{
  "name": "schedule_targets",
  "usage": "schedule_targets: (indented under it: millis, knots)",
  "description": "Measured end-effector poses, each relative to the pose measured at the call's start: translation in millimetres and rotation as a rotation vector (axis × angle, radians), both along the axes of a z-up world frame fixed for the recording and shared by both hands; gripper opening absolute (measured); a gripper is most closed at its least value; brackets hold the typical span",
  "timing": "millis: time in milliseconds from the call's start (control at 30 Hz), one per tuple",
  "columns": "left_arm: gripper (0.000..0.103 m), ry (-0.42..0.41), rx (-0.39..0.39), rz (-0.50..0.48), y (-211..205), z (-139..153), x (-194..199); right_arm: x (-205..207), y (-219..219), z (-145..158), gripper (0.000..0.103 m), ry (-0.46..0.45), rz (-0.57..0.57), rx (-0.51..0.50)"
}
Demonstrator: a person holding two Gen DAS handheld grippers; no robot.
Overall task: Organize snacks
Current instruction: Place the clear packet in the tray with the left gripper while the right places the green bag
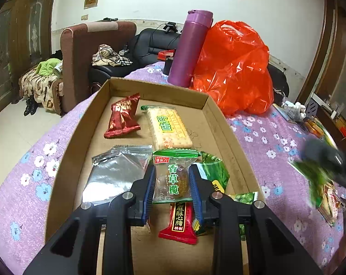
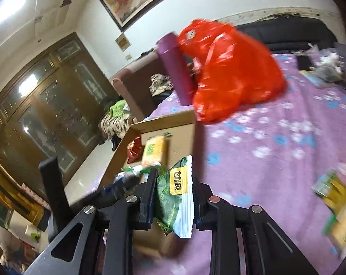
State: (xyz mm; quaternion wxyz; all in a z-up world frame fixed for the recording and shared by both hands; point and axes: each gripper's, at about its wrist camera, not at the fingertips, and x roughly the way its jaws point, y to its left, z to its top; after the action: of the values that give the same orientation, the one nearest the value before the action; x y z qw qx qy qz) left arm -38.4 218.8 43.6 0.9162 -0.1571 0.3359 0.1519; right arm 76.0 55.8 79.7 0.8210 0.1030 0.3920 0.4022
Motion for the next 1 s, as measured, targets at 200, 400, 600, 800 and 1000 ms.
schedule_targets:
  millis: [200, 400, 600, 800, 1000]
  knots:
    - [0.029, 0.018, -0.022, 0.008, 6.6, -5.1, 0.7, 37.5, 66.8, -24.1, 0.028, 0.074, 0.026, -0.049]
    - [0.029, 0.017, -0.006, 0.019, 4.9, -3.9, 0.1, 58.9, 98.7, -45.8, 0.028, 0.120, 0.044, -0.111]
    - [0.029, 0.018, -0.001, 0.023, 4.1, -3.9, 0.3, 65.5, 108.0, -50.4, 0.030, 0.123, 0.038, -0.151]
    - [0.041, 0.001, 0.009, 0.025, 1.8, -2.4, -2.4, 65.9, 104.1, -41.5, 0.042, 0.092, 0.023, -0.153]
    - [0.046, -0.031, 0.031, 0.020, -1.4, 2.6, -6.6, 58.8, 88.1, -18.0, 0.049, 0.019, -0.014, -0.120]
